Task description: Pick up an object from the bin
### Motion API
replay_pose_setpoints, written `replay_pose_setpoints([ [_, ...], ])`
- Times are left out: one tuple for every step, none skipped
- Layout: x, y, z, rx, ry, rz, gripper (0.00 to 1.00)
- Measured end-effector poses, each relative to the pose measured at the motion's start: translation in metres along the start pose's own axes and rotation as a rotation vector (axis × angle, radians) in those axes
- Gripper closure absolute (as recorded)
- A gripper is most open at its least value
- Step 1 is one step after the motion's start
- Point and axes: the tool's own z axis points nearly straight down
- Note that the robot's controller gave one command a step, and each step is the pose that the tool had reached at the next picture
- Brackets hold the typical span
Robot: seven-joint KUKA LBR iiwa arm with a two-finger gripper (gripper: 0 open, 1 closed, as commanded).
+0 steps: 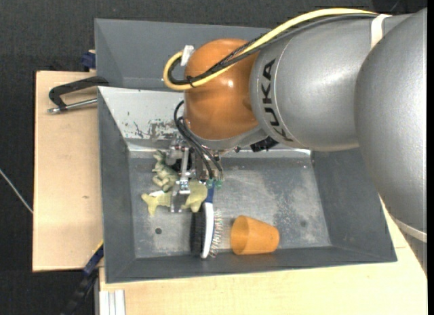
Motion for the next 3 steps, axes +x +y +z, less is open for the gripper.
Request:
replay_pose_setpoints([
  [-0.026, -0.012, 0.083, -0.005, -0.018, -0.151, 0.00],
  [-0.031, -0.010, 0.081, -0.012, -0.037, -0.149, 1.00],
  [-0.021, 0.014, -0.045, -0.001, -0.011, -0.441, 1.00],
])
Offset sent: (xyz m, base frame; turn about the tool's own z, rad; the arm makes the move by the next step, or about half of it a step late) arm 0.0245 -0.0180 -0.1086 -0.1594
